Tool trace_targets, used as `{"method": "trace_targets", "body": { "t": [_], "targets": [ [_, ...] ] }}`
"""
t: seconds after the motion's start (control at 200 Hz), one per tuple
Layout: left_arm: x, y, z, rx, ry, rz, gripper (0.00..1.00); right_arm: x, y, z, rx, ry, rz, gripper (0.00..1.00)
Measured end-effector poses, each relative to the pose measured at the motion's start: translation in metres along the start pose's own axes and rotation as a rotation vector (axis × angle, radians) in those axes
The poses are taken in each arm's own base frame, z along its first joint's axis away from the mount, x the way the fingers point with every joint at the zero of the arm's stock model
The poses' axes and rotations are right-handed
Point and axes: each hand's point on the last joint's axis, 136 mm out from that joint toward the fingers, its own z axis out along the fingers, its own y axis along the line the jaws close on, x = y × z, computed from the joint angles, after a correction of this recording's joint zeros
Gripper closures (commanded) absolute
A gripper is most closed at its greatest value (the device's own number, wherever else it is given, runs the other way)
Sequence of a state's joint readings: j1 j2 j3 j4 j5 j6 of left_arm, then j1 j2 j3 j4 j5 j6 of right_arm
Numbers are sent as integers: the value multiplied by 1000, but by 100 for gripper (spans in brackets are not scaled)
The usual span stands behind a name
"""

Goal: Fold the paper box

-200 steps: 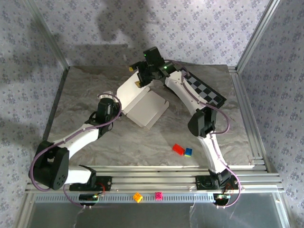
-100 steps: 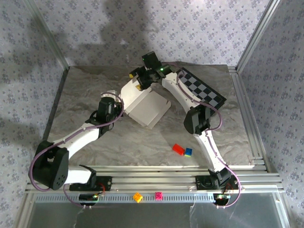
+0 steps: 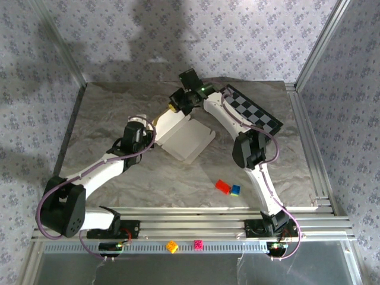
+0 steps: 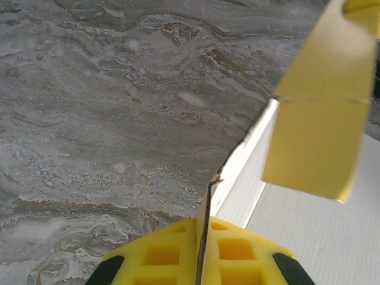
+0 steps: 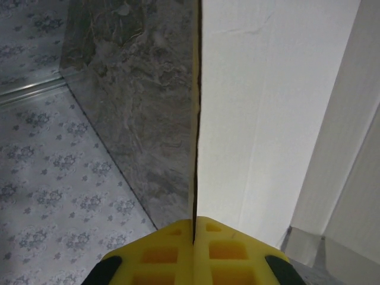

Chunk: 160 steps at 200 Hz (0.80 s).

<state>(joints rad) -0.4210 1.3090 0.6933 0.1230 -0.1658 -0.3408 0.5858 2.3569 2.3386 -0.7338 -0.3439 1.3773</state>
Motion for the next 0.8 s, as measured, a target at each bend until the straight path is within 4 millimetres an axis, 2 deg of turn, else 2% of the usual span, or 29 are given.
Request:
{"method": "trace_targets", "body": {
  "t": [0.035, 0.055, 0.175, 0.215, 0.295, 0.395, 0.605, 0.71, 0.8],
  "targets": [
    [-1, 1, 0, 4, 1, -4, 99, 2, -4, -5, 6, -6, 11, 100],
    [-1, 2, 0, 8, 1, -7, 94, 3, -6, -8, 7, -12, 25, 100],
    [-4, 8, -1, 24, 7, -32, 51, 16, -25, -25, 31, -52, 102, 100],
    [-4, 13, -2, 17, 13, -36, 43, 20, -32, -32, 31, -80, 145, 100],
    [-8, 17, -7, 17, 20, -61, 33, 28, -48, -44, 4, -135, 214, 100],
    [-23, 18, -20, 19, 7, -120, 32, 31, -58, -48, -77, -184, 258, 100],
    [-70, 9, -57, 49, -24, -400, 35, 7, -40, -38, -248, -209, 263, 100],
    [-81, 3, -69, 80, -4, -553, 39, -2, -34, -40, -302, -220, 264, 100],
    [-82, -3, -69, 106, 42, -688, 40, -5, -34, -37, -316, -220, 265, 100]
  ]
}}
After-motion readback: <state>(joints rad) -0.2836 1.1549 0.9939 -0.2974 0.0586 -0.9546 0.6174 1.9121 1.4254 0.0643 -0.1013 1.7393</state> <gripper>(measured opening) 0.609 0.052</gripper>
